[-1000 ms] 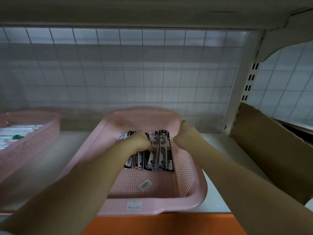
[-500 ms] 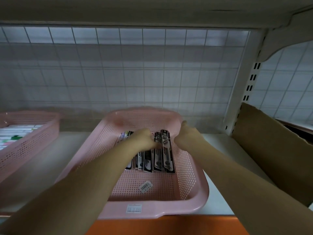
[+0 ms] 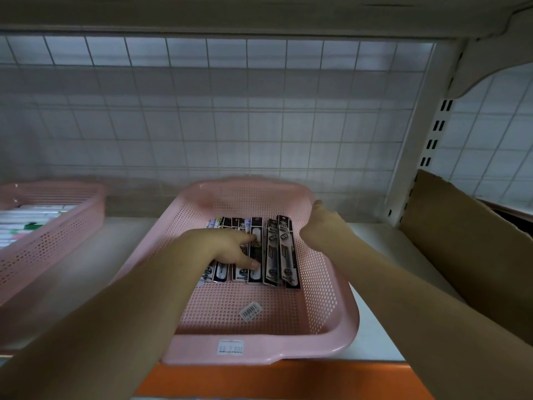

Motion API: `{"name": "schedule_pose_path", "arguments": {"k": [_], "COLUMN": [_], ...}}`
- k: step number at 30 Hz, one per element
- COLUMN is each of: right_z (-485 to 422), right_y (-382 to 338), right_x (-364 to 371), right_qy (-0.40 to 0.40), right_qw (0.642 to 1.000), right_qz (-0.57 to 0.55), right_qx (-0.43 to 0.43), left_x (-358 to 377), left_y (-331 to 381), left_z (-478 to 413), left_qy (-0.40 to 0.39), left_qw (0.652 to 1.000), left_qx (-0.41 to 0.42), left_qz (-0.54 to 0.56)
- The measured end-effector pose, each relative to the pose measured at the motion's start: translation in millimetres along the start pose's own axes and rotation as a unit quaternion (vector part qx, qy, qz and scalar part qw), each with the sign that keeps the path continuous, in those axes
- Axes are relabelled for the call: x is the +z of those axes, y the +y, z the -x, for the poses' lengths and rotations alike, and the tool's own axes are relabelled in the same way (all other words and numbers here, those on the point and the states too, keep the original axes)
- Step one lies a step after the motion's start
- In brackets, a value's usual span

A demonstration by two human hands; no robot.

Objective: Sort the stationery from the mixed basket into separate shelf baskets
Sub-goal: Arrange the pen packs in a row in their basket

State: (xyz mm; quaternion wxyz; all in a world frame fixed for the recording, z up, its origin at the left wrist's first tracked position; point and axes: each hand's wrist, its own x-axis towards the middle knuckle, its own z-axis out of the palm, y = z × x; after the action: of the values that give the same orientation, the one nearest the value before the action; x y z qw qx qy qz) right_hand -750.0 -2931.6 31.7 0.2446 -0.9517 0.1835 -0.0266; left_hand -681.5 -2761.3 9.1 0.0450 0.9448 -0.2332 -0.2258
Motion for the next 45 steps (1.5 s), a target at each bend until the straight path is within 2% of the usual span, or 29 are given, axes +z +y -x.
{"name": "schedule_pose_path", "arguments": {"k": [7,11,13,16,23,29,39,45], "right_z": [0,-2,-2,-2,-2,-2,-2,-1], "right_y": [0,1,1,1,0,0,1,1], "right_x": [1,1,2,2,1,2,2,2], "right_qy": [0.001,0.001,0.002,0.007,0.009,0.007,0.009,0.01], "right_qw": [1.0,1.0,1.0,1.0,1.0,1.0,1.0,1.0], "right_qz": [0.001,0.006,0.006,0.01,0.02,0.022,0.023,0.026], "right_qx": [0.002,0.001,0.002,-0.001,0.004,0.003,0.0,0.004], "left_x": [-15,-17,-12,-10,-23,-25,-24,-27], "left_y": [-3,-9,-5,3,-7,-8,-7,-5], "left_z": [10,16,14,14,25,34,34,36], "left_qy": [0.018,-0.078,-0.101,-0.088,-0.07,-0.076,-0.069,-0.05], "left_qw": [0.999,0.994,0.991,0.991,0.993,0.984,0.991,0.99], "left_qx": [-0.023,-0.064,-0.075,-0.062,-0.069,-0.102,-0.083,-0.092], "left_qz": [0.026,-0.036,-0.053,-0.079,-0.059,-0.127,-0.083,-0.092]}}
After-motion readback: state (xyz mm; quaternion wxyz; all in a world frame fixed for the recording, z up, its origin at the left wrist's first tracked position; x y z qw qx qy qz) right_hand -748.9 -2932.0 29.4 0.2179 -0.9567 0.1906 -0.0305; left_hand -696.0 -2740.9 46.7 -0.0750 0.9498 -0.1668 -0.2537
